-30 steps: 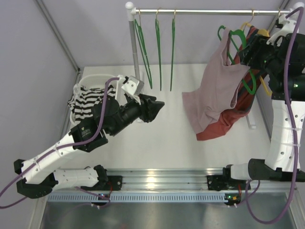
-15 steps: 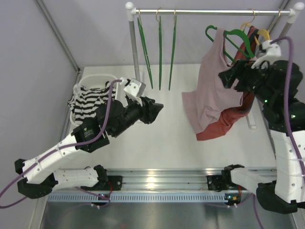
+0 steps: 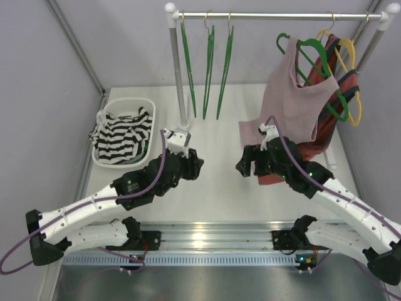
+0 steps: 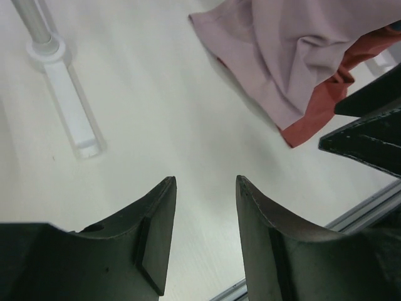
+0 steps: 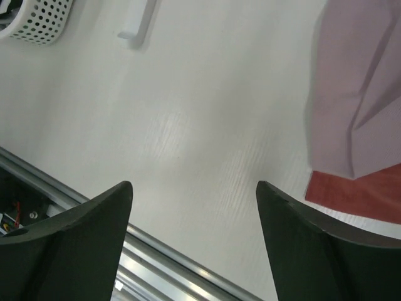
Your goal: Place the tank top on the hanger
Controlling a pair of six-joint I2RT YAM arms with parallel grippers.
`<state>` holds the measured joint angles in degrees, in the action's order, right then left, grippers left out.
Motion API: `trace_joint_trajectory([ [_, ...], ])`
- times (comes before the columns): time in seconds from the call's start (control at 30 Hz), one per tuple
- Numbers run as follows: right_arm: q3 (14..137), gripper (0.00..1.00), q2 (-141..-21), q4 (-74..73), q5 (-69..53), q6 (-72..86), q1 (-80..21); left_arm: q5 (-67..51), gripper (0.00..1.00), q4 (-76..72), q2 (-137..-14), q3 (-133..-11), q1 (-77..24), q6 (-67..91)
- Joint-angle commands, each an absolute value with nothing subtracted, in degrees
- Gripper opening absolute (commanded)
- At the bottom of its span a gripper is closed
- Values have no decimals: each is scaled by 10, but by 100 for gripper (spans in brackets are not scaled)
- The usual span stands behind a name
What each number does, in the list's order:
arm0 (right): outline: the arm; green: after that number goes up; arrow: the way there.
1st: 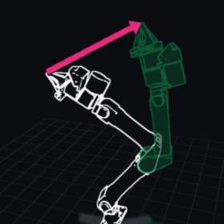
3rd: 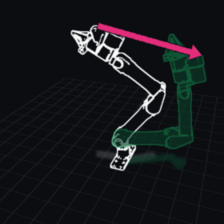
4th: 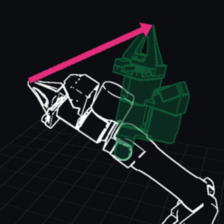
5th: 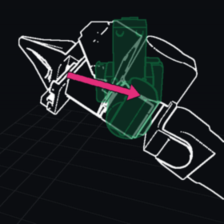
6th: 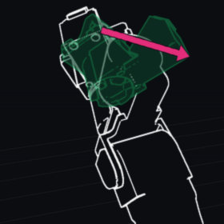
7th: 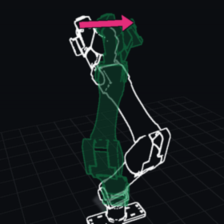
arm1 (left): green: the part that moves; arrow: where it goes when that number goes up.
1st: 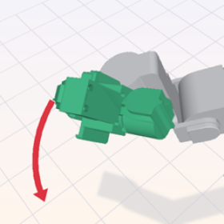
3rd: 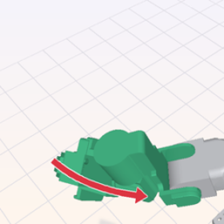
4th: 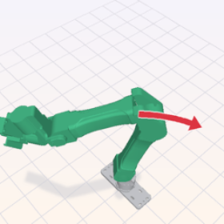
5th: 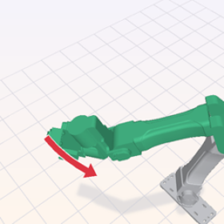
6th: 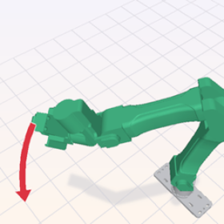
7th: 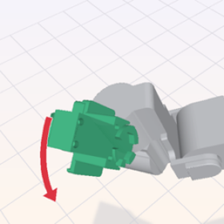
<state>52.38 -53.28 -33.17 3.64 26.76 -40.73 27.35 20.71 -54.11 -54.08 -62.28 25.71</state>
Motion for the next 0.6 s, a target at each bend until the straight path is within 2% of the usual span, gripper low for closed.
trace_joint_trajectory([
  [0.0, 468, 83, -463, -205, 57, 306, -418, 315, 48, 195, -519, -507, -621, 315],
  [0.13, 428, 99, -459, -185, 62, 295, -418, 330, 48, 205, -526, -483, -621, 342],
  [0.37, 425, 100, -500, -199, 72, 280, -418, 346, 48, 200, -534, -467, -621, 365],
  [0.57, 414, 100, -487, -190, 105, 294, -417, 347, 48, 206, -547, -473, -621, 364],
])
